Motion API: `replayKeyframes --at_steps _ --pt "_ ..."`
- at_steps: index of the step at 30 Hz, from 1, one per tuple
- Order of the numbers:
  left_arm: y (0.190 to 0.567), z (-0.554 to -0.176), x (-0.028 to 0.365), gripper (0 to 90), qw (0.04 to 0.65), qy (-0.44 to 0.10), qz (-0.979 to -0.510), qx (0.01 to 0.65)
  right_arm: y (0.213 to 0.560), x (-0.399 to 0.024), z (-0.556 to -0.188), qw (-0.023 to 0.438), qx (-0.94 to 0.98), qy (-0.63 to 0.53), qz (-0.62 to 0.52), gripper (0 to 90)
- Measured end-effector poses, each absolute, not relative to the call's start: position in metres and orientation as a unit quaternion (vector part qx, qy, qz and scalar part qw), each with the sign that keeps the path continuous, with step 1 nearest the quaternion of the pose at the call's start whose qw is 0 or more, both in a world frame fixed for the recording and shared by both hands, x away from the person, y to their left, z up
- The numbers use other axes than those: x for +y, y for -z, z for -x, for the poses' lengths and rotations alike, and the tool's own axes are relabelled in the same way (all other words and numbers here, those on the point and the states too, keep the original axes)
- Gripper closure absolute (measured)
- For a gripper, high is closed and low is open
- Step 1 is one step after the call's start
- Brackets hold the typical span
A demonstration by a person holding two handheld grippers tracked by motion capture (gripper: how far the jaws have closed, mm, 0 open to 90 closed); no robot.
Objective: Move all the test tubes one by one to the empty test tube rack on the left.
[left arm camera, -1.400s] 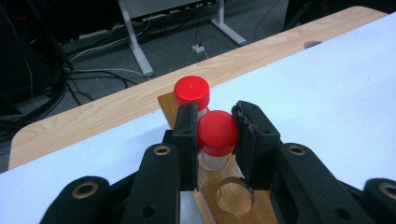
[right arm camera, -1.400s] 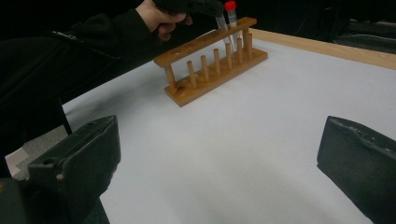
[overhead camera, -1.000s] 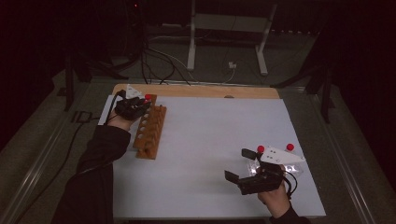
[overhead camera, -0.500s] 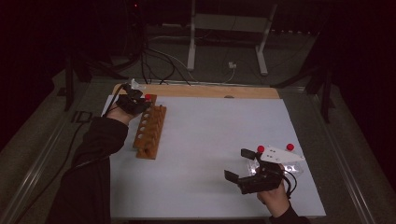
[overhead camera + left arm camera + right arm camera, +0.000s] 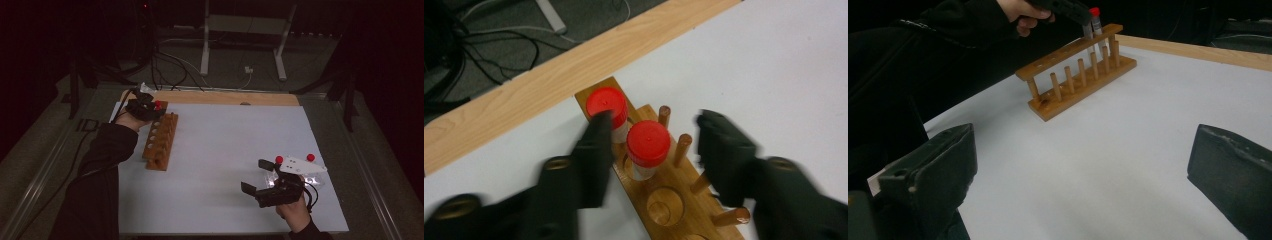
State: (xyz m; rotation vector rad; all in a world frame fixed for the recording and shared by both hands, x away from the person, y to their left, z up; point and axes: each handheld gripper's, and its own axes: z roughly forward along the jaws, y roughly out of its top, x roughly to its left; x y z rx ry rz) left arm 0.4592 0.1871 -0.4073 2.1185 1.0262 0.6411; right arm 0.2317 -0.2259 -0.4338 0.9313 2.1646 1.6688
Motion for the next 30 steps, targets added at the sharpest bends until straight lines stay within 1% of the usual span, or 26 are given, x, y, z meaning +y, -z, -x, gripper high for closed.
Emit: replayKeyframes --at_steps 2,6,7,8,10,11,13,14,17,24,30 --pt "0.404 -0.455 0.189 39.0 0.359 -0.239 -0.813 0.391 0.433 -0.226 -0.231 0.13 0.743 -0.574 -0.319 0.0" --pt "0.397 -0.444 0.192 20.3 0.38 -0.239 -0.805 0.388 0.429 -0.228 -0.229 0.134 0.742 -0.575 -0.317 0.0" --pt "0.395 -0.439 0.193 16.6 0.395 -0.232 -0.802 0.383 0.428 -0.228 -0.229 0.135 0.742 -0.575 -0.318 0.0" --pt "0.395 -0.436 0.194 15.1 0.402 -0.23 -0.8 0.382 0.426 -0.228 -0.228 0.137 0.741 -0.576 -0.317 0.0" --pt "0.395 -0.427 0.197 8.6 0.421 -0.225 -0.795 0.374 0.423 -0.231 -0.227 0.144 0.743 -0.573 -0.315 0.0" --pt "0.395 -0.423 0.198 8.2 0.423 -0.226 -0.795 0.372 0.422 -0.232 -0.227 0.146 0.742 -0.574 -0.315 0.0" --pt "0.398 -0.413 0.202 2.6 0.444 -0.21 -0.791 0.365 0.417 -0.236 -0.227 0.15 0.742 -0.573 -0.315 0.0" --pt "0.399 -0.409 0.202 2.5 0.444 -0.216 -0.79 0.364 0.415 -0.239 -0.226 0.152 0.741 -0.573 -0.314 0.0" --pt "0.403 -0.396 0.207 2.0 0.464 -0.212 -0.783 0.355 0.408 -0.246 -0.225 0.163 0.738 -0.574 -0.316 0.0" --pt "0.408 -0.361 0.215 2.0 0.501 -0.191 -0.779 0.324 0.39 -0.271 -0.225 0.191 0.724 -0.575 -0.331 0.0" --pt "0.416 -0.333 0.216 2.0 0.525 -0.174 -0.775 0.306 0.382 -0.295 -0.228 0.228 0.707 -0.564 -0.36 0.0"
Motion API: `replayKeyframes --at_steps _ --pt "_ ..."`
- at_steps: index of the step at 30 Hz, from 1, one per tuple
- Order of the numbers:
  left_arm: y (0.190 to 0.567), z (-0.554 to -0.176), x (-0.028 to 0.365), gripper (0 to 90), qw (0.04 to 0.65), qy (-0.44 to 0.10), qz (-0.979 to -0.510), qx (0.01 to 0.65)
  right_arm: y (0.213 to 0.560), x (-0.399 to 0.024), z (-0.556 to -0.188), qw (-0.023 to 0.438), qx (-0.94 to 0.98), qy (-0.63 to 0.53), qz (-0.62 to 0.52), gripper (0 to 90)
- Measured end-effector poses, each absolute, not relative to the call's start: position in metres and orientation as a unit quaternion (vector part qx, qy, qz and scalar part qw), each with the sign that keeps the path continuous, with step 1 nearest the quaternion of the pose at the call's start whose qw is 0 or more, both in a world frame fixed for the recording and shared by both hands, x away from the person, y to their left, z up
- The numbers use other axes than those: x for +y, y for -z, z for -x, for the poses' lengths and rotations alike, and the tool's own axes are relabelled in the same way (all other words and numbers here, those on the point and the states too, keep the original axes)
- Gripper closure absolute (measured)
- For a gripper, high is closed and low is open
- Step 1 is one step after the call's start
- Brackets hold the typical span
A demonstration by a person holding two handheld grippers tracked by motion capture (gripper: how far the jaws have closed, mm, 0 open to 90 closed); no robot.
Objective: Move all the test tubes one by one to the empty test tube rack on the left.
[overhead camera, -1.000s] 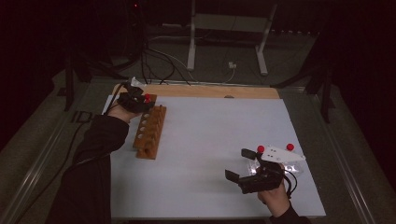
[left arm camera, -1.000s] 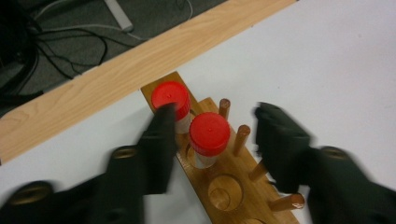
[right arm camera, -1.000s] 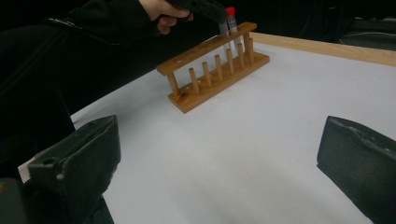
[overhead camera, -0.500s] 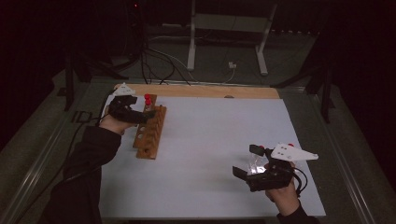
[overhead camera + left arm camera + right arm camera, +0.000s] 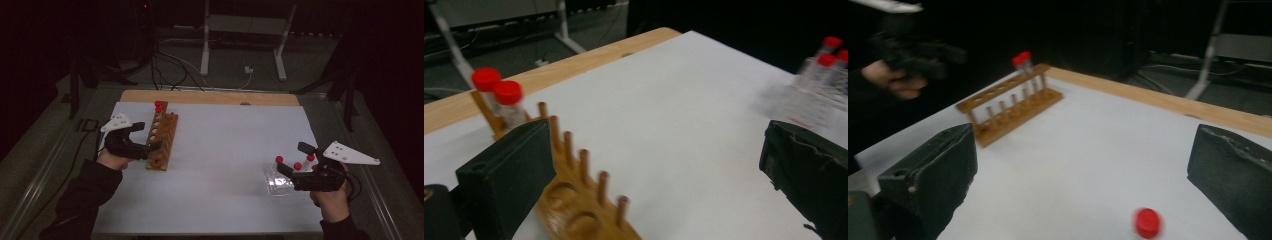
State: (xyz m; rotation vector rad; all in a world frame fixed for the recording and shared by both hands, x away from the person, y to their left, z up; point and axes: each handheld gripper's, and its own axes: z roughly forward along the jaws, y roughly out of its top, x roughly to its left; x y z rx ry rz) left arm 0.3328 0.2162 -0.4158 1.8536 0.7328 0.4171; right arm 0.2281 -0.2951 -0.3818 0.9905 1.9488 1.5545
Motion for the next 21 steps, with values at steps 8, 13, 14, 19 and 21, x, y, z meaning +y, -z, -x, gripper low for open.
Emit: replayKeyframes --at_steps 8,13,14,19,21 --pt "0.429 -0.303 0.209 2.0 0.539 -0.158 -0.777 0.282 0.385 -0.326 -0.233 0.267 0.689 -0.542 -0.4 0.0" --pt "0.437 -0.293 0.204 2.0 0.543 -0.147 -0.782 0.269 0.4 -0.346 -0.239 0.285 0.677 -0.524 -0.431 6.9" --pt "0.439 -0.292 0.204 2.0 0.543 -0.145 -0.782 0.269 0.404 -0.349 -0.241 0.286 0.675 -0.519 -0.439 6.9" --pt "0.443 -0.289 0.203 2.0 0.539 -0.144 -0.786 0.265 0.427 -0.362 -0.247 0.292 0.666 -0.499 -0.471 17.0" --pt "0.443 -0.289 0.204 2.0 0.54 -0.142 -0.786 0.265 0.436 -0.367 -0.249 0.289 0.668 -0.488 -0.481 23.7"
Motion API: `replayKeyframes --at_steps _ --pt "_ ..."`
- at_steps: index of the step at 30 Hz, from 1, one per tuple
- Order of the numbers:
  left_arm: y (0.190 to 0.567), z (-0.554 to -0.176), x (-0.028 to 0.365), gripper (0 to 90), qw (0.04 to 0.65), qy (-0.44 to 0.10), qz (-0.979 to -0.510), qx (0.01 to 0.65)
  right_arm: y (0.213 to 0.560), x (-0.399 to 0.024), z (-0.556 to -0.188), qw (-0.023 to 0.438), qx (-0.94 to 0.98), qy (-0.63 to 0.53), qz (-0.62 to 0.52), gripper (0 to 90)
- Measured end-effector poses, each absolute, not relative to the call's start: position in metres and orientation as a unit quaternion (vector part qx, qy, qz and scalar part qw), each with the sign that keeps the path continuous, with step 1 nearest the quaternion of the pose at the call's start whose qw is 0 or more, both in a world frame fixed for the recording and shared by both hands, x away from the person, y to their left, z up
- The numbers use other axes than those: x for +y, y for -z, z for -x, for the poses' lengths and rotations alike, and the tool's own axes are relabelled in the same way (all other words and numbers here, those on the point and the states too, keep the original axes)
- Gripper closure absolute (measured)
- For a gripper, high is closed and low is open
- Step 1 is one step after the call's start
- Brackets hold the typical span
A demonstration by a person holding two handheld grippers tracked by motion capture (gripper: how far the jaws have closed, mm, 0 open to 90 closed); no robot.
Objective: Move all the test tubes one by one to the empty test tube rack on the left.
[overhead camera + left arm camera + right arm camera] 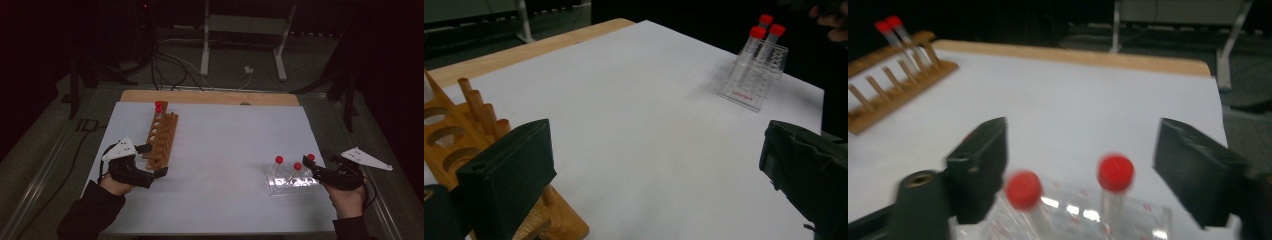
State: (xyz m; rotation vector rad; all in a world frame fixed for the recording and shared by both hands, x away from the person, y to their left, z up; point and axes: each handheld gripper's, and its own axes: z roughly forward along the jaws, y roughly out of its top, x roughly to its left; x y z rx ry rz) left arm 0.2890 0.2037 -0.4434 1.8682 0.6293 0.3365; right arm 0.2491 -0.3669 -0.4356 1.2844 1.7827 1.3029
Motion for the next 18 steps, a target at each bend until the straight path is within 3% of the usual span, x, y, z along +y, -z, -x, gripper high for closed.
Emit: replayKeyframes --at_steps 6,13,18 --pt "0.445 -0.289 0.205 2.0 0.54 -0.144 -0.785 0.268 0.455 -0.376 -0.254 0.285 0.677 -0.45 -0.508 36.3" --pt "0.446 -0.289 0.205 2.0 0.538 -0.143 -0.786 0.268 0.47 -0.378 -0.261 0.272 0.693 -0.42 -0.519 57.6" --pt "0.446 -0.29 0.206 2.0 0.538 -0.143 -0.786 0.27 0.477 -0.375 -0.265 0.265 0.701 -0.413 -0.518 66.6"
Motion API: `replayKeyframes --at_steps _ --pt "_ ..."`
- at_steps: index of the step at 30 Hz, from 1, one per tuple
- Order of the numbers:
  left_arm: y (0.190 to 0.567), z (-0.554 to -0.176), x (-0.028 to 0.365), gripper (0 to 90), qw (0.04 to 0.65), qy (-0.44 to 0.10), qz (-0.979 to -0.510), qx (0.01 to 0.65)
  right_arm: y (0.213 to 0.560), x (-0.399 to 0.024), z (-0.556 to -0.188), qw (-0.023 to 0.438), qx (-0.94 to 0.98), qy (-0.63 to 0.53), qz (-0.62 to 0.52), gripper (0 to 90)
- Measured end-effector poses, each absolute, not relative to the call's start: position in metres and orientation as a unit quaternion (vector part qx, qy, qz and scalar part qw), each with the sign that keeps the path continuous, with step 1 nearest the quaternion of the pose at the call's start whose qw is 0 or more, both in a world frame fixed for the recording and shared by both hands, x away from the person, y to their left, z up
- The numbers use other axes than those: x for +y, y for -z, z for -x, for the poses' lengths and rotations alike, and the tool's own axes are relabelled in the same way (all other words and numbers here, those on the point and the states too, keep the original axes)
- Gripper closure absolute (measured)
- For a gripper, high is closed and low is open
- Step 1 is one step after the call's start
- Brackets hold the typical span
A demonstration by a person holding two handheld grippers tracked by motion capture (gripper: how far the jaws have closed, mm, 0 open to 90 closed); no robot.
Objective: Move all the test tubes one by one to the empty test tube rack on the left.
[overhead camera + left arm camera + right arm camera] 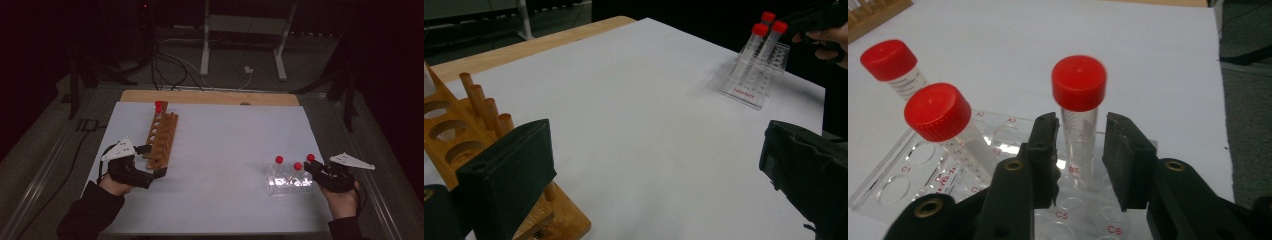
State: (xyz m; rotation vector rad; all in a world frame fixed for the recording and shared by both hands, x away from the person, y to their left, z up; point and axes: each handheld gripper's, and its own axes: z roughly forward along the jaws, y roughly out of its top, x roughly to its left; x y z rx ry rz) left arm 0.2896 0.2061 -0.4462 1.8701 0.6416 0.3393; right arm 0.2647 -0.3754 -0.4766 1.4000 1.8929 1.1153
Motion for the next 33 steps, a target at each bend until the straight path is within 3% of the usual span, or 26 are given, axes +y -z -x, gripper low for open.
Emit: replayKeyframes --at_steps 7,20,33 --pt "0.447 -0.291 0.207 2.0 0.537 -0.139 -0.787 0.27 0.478 -0.37 -0.266 0.278 0.708 -0.394 -0.516 74.7" --pt "0.444 -0.29 0.207 2.0 0.538 -0.141 -0.786 0.268 0.436 -0.369 -0.248 0.317 0.691 -0.424 -0.492 75.1" --pt "0.442 -0.29 0.201 2.0 0.543 -0.131 -0.788 0.259 0.409 -0.346 -0.261 0.328 0.702 -0.437 -0.457 75.1"
